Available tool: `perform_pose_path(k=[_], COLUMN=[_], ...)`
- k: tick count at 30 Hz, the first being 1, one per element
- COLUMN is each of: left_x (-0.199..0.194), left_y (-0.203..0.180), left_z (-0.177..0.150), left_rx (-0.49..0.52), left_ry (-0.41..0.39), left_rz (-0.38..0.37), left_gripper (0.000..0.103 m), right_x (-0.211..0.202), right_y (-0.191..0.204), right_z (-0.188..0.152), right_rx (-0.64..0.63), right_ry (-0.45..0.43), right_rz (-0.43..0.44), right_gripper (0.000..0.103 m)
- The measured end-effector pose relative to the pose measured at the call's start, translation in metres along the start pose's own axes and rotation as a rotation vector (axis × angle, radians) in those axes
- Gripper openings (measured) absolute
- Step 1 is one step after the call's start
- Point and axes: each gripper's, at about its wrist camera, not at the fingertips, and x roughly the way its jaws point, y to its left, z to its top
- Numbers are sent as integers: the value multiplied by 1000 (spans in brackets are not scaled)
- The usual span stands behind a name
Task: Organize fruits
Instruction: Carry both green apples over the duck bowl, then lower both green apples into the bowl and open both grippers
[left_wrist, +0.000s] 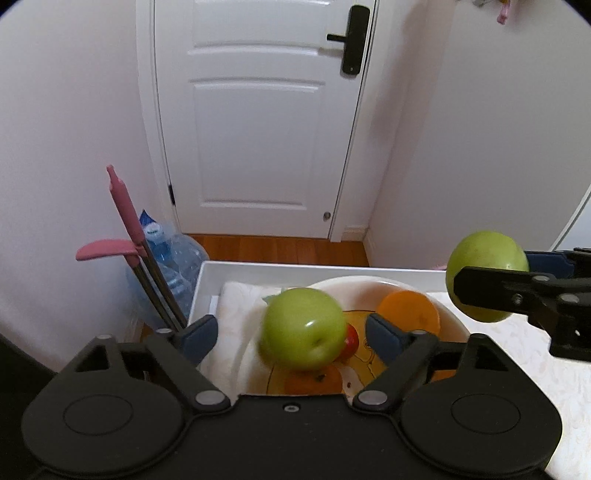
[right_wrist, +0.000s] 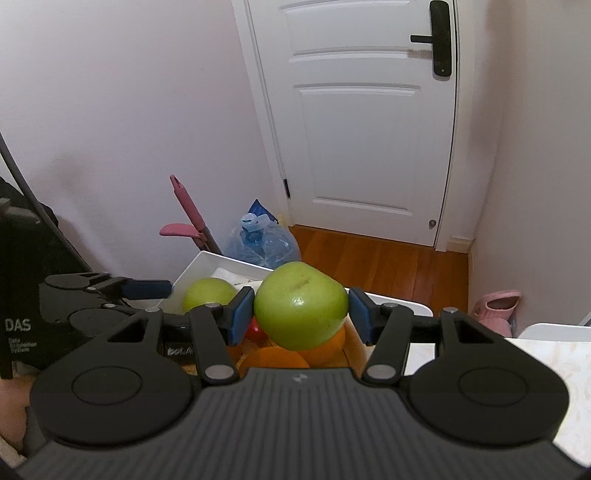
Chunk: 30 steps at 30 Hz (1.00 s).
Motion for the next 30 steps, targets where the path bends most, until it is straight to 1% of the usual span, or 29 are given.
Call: perform_pose_path(k=[8,15,19,22,30], left_x=[-25,-44,-48,-50,-49], left_y=[2,9,12,15,18], left_z=[-8,-14,-18,-20,-22], left_rx=[2,-29,-29,-32,-28], left_ry=[-21,-27,-26,-27,-35], left_rz=[24,40,51,57,52], left_gripper=[93,93,93,93,93], right_x=[4,25,47,61,75], right_y=[2,5,2,1,0], right_z=[7,11,12,11,4], right_rx=[-27,-48,-13,-5,18], right_ry=[-4,9,25,34,42], right_rz=[21,43,75,78,90], right_gripper=[70,70,70,70,71])
